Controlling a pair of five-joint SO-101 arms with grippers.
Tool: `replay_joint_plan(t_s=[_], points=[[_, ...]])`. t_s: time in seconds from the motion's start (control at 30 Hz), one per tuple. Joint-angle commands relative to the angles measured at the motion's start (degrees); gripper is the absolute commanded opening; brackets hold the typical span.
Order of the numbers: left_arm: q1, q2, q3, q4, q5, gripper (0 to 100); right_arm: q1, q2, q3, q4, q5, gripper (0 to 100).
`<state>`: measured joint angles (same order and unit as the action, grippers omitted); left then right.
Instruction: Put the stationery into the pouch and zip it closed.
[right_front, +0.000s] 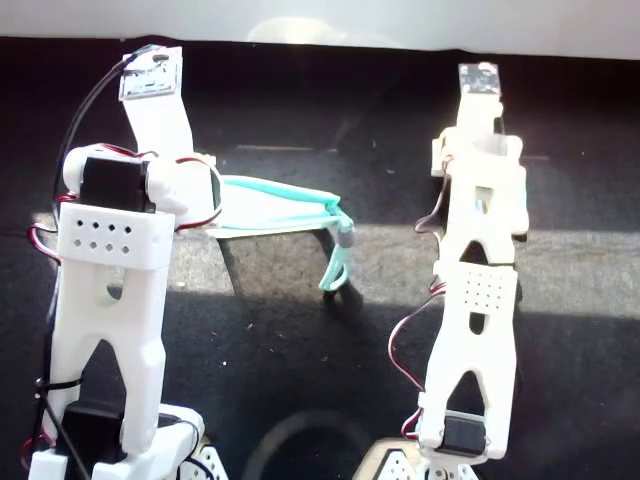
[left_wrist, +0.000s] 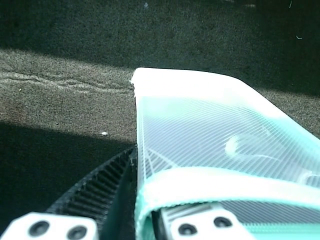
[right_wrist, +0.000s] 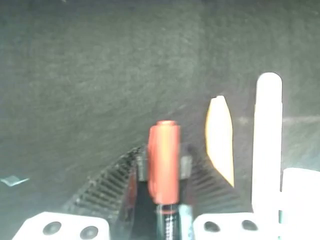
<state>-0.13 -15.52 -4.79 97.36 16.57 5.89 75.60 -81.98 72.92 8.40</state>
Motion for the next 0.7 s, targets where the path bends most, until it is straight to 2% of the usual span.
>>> replay_joint_plan(t_s=[0.0, 0.17, 0.5, 0.67], points=[[-0.04, 0.66, 0.04, -1.05, 0.18, 1, 0.04, -0.57, -7.34, 4.26, 0.53, 0.7], [-0.04, 0.66, 0.04, -1.23, 0.09, 1, -0.13, -0.84, -19.74, 12.53, 0.53, 0.6], [0.04, 0.75, 0.04, -3.08, 0.09, 1, -2.42, -11.3, -18.86, 27.82, 0.53, 0.6], [0.22, 0.75, 4.35, -5.98, 0.09, 1, -3.3, -16.22, -18.15, 28.35, 0.26, 0.6]])
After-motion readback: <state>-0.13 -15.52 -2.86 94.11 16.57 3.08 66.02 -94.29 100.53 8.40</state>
